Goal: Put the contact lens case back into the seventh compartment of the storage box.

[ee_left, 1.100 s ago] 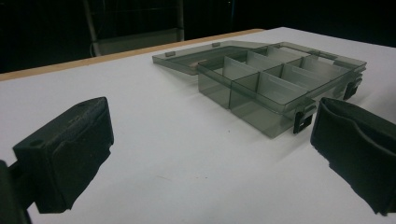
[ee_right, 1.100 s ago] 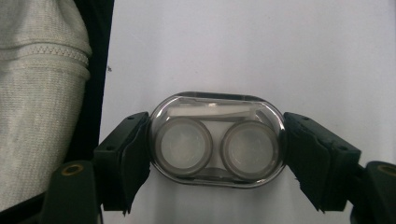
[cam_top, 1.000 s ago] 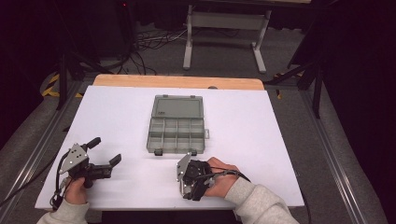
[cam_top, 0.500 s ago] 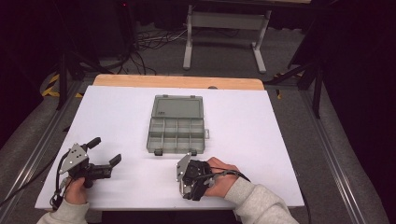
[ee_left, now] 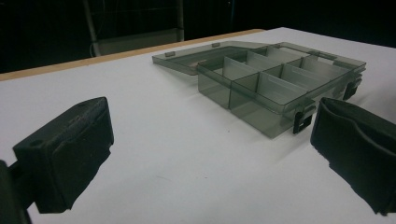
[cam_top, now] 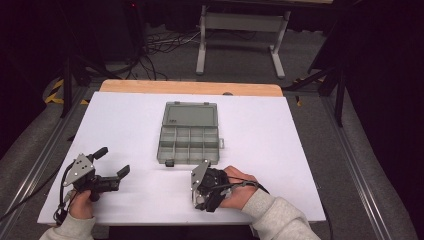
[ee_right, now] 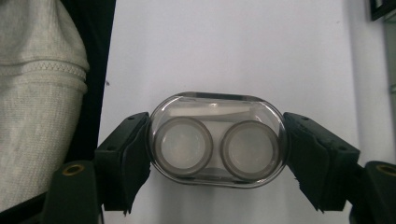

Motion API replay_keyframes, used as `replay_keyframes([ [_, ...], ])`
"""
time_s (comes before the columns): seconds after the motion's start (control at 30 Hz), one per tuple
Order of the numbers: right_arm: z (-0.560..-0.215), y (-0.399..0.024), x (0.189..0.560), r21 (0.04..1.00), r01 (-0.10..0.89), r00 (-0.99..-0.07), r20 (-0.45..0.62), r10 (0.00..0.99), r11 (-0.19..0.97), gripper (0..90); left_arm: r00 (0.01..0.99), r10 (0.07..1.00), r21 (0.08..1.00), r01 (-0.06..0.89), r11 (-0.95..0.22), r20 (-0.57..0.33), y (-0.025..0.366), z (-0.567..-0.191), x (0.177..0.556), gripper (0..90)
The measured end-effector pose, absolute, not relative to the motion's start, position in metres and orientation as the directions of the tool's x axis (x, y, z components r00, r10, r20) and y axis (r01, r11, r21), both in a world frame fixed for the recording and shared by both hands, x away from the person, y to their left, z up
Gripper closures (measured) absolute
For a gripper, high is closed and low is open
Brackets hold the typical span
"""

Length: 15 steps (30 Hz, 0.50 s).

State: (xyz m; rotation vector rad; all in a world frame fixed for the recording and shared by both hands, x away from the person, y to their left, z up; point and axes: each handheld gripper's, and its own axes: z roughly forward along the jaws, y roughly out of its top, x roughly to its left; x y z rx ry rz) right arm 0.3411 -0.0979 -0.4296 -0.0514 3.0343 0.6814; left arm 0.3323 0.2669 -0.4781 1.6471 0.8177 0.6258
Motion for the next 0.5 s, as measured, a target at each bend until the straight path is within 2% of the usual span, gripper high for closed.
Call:
replay_keyframes([
  [0.5,-0.409,-0.108,0.345,0.538,-0.039,-0.994,-0.110,0.025,0.842,26.6,0.615,0.788,0.975,0.188,-0.119,-0.022,0.267,-0.478,0.332,0.1],
])
